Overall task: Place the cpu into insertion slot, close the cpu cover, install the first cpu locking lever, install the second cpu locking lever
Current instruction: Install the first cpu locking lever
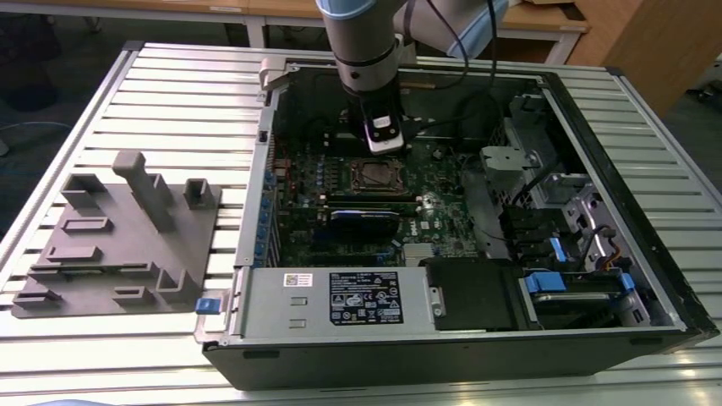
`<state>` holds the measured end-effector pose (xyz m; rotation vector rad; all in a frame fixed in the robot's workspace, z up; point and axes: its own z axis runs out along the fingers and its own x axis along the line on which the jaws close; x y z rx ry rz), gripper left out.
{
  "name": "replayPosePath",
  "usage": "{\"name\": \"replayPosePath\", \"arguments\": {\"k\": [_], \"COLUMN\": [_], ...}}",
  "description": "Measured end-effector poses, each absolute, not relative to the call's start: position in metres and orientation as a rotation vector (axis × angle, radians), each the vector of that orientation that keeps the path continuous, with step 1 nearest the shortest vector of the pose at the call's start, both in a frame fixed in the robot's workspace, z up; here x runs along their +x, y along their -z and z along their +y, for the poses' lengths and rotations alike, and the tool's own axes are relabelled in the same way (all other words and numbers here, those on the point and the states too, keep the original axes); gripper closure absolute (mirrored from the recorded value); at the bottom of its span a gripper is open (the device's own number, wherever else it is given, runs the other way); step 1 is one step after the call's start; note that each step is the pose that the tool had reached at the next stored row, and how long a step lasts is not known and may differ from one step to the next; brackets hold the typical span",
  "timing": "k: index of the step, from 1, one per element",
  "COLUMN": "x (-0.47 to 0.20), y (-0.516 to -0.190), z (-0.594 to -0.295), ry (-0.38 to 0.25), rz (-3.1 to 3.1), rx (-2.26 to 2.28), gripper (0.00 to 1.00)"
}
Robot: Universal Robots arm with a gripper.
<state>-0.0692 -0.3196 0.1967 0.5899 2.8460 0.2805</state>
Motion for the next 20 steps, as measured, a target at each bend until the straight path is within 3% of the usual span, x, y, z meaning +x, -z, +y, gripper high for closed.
{"name": "replayPosePath", "arguments": {"k": [8,20], "x": [-0.0692,-0.0691], "y": [-0.1957,-0.1946], "z": [-0.3196,-0.3186], "ry": [-0.275,-0.219], "rz": [2.845,2.841], "rx": [0.593,0.596], "gripper": [0.89,0.89]}}
